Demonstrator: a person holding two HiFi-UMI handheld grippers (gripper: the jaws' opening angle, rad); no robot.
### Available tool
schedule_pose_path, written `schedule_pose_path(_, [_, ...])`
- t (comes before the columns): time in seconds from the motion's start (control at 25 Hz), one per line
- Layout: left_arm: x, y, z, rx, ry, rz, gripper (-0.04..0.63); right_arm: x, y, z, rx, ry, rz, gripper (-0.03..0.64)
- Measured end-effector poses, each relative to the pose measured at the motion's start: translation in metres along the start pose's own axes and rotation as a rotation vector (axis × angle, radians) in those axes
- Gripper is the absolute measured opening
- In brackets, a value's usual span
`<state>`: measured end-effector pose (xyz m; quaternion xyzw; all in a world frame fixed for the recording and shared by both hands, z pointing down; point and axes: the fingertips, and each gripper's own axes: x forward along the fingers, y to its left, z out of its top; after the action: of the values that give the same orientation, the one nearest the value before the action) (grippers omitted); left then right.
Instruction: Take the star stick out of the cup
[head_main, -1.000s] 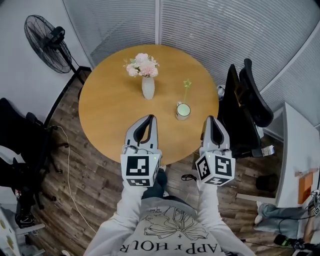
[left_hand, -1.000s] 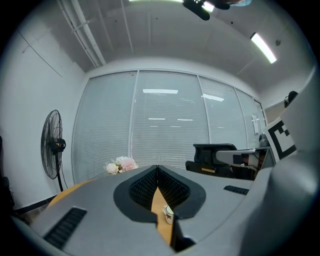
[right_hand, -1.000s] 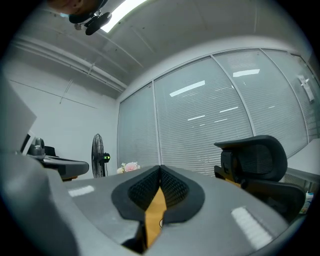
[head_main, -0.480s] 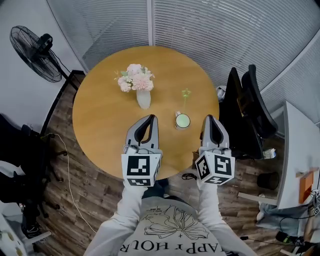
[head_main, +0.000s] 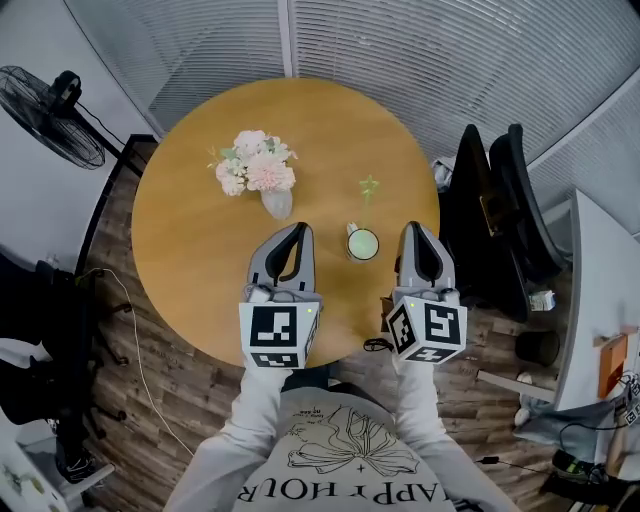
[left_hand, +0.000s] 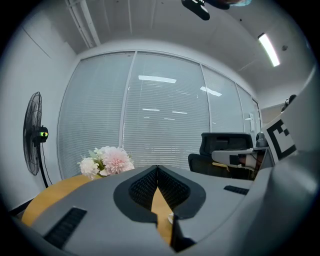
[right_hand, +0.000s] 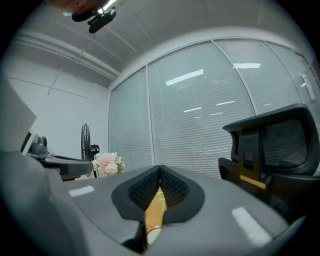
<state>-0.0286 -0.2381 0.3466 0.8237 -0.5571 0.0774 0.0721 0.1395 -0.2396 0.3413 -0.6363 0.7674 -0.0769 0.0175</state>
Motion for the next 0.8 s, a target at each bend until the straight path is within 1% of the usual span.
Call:
schedule_pose_path(0.24, [0.02,-0.001,-0.007,-0.004,0.015,-0.023,0.007,0.016,-0.006,-0.012,0.001,0.027,-0.009,0.011])
schedule_pose_path(0.36, [0.026,-0.001,-0.015,-0.011,0.039,-0.025,0.006,0.021,-0.009,-0.019,0.007,0.041,-0.016,0.012])
schedule_pose_path(0.52, [0.033,0.001,-0.019,-0.013,0.044,-0.035,0.007,0.028,-0.011,-0.028,0.017,0.062,-0.022,0.012])
schedule_pose_path(0.8, [0.041,0.005,-0.035,-0.029,0.079,-0.041,0.006,0.037,-0.013,-0.044,0.032,0.098,-0.029,0.014])
